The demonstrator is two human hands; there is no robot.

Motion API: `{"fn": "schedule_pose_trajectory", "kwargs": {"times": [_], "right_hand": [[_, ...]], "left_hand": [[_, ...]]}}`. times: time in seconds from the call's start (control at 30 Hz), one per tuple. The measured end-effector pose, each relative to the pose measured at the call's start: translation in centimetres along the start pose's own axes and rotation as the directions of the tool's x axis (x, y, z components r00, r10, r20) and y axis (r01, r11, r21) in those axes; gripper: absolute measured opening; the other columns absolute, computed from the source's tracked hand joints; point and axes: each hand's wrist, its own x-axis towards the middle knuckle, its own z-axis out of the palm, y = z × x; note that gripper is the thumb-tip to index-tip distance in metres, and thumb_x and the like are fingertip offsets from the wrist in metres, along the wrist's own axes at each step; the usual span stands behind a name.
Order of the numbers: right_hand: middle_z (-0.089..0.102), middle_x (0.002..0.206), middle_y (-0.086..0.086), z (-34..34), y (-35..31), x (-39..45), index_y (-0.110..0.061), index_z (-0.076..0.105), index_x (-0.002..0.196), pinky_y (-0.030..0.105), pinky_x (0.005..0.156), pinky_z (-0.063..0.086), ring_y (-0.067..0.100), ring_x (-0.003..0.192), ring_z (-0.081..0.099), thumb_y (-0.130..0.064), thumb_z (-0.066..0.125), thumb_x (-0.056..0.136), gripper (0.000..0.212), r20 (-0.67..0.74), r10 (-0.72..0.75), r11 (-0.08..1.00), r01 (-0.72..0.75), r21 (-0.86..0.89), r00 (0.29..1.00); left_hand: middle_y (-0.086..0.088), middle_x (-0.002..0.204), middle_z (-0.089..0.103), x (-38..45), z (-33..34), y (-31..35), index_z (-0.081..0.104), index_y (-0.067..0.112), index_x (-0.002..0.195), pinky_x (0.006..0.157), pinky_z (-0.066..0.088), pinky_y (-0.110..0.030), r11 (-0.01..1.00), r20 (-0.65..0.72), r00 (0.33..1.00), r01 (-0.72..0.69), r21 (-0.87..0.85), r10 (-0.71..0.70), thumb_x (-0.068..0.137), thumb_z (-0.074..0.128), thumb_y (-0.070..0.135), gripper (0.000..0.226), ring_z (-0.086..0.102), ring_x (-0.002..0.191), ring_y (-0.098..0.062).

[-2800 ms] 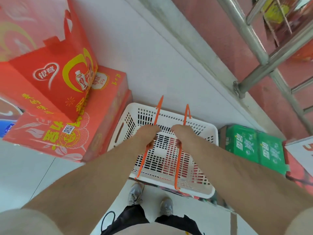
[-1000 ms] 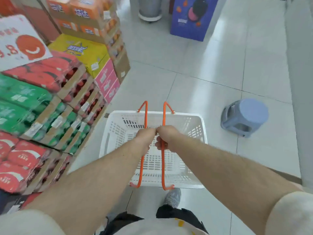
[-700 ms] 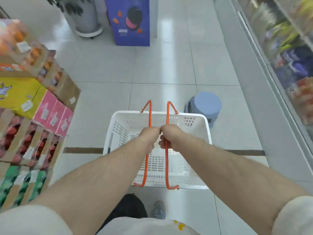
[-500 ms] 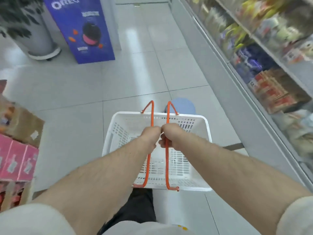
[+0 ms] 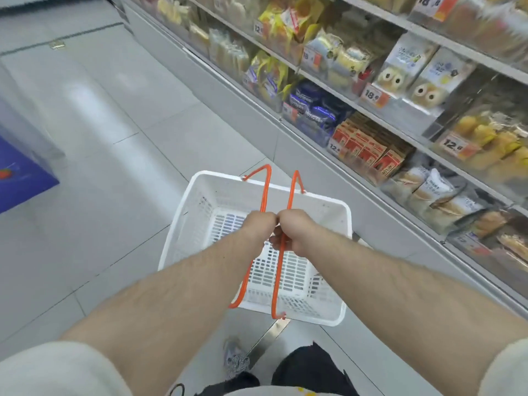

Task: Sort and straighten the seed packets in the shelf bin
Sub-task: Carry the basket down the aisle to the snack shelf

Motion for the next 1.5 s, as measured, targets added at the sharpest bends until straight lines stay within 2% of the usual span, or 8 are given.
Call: {"fn": "schedule_pose_trajectory", "kwargs": {"times": [0.23, 0.5, 0.7, 0.9, 1.03, 1.27, 1.37, 1.5], "right_hand": [[0.058, 0.072, 0.009, -3.7, -7.6, 7.8, -0.003, 0.062, 0.102, 0.031, 0.061, 0.049, 0.022, 0.062, 0.06, -0.009, 0.04, 0.094, 0.024, -0.07, 0.019, 0.99, -0.009, 0.142, 0.997], [0.056, 0.071, 0.009, -9.9, -14.8, 18.5, -0.007, 0.058, 0.095, 0.03, 0.058, 0.05, 0.023, 0.058, 0.057, -0.011, 0.043, 0.095, 0.016, -0.077, 0.07, 0.959, -0.046, 0.28, 0.995], [0.053, 0.073, 0.009, -14.4, -17.7, 23.2, -0.007, 0.056, 0.099, 0.03, 0.059, 0.047, 0.023, 0.057, 0.054, -0.015, 0.043, 0.097, 0.015, -0.087, 0.147, 0.939, -0.112, 0.325, 0.985], [0.054, 0.074, 0.008, -18.4, -18.9, 27.4, -0.006, 0.057, 0.116, 0.03, 0.06, 0.048, 0.022, 0.06, 0.056, -0.022, 0.049, 0.098, 0.025, -0.1, 0.201, 0.919, -0.152, 0.363, 0.975], [0.053, 0.075, 0.01, -20.4, -19.2, 31.0, -0.007, 0.054, 0.112, 0.032, 0.061, 0.049, 0.024, 0.061, 0.055, -0.022, 0.051, 0.099, 0.02, -0.124, 0.25, 0.903, -0.186, 0.387, 0.96], [0.055, 0.077, 0.012, -21.4, -18.5, 38.5, -0.003, 0.052, 0.112, 0.03, 0.057, 0.047, 0.025, 0.058, 0.056, -0.013, 0.043, 0.096, 0.02, -0.283, 0.46, 0.851, -0.328, 0.409, 0.842], [0.057, 0.074, 0.015, -21.4, -16.8, 41.9, -0.001, 0.053, 0.105, 0.034, 0.06, 0.047, 0.028, 0.055, 0.058, -0.007, 0.039, 0.094, 0.019, -0.373, 0.544, 0.818, -0.376, 0.435, 0.752], [0.058, 0.075, 0.015, -21.1, -14.1, 46.3, 0.001, 0.054, 0.112, 0.031, 0.053, 0.043, 0.03, 0.057, 0.061, -0.002, 0.038, 0.093, 0.025, -0.347, 0.627, 0.758, -0.445, 0.477, 0.697]], "left_hand": [[-0.006, 0.067, 0.051, 9.0, 1.9, 9.8, 0.064, -0.001, 0.109, 0.049, 0.029, -0.025, 0.987, 0.077, 0.994, -0.092, 0.13, 0.083, 0.089, 0.055, 0.009, 0.024, 0.04, 0.056, -0.016], [-0.007, 0.07, 0.047, 19.7, 7.0, 19.8, 0.063, -0.006, 0.114, 0.05, 0.028, -0.025, 0.953, 0.126, 0.989, -0.111, 0.282, 0.078, 0.086, 0.059, 0.008, 0.031, 0.04, 0.062, -0.02], [-0.007, 0.069, 0.046, 23.8, 11.1, 24.5, 0.057, 0.006, 0.098, 0.049, 0.028, -0.024, 0.925, 0.195, 0.979, -0.127, 0.358, 0.059, 0.089, 0.056, 0.008, 0.009, 0.039, 0.056, -0.017], [-0.006, 0.062, 0.036, 29.0, 14.7, 27.3, 0.054, 0.006, 0.098, 0.049, 0.025, -0.023, 0.918, 0.253, 0.967, -0.099, 0.383, -0.002, 0.09, 0.057, 0.01, 0.009, 0.032, 0.051, -0.018], [-0.006, 0.061, 0.036, 33.4, 16.4, 28.2, 0.055, 0.002, 0.106, 0.048, 0.027, -0.023, 0.904, 0.312, 0.948, -0.074, 0.42, -0.067, 0.092, 0.055, 0.013, 0.018, 0.032, 0.049, -0.018], [-0.006, 0.092, 0.052, 42.5, 18.9, 28.4, 0.054, 0.011, 0.095, 0.068, 0.046, -0.031, 0.823, 0.418, 0.872, -0.032, 0.566, -0.253, 0.096, 0.055, 0.016, 0.005, 0.052, 0.067, -0.018], [-0.007, 0.092, 0.054, 46.9, 19.5, 27.8, 0.058, 0.006, 0.114, 0.059, 0.042, -0.027, 0.76, 0.442, 0.837, -0.049, 0.648, -0.323, 0.097, 0.051, 0.012, 0.02, 0.056, 0.06, -0.016], [-0.009, 0.092, 0.057, 51.5, 21.0, 25.6, 0.051, 0.001, 0.135, 0.036, 0.037, -0.016, 0.676, 0.405, 0.849, -0.08, 0.733, -0.339, 0.097, 0.044, 0.005, 0.038, 0.058, 0.058, -0.015]]}}
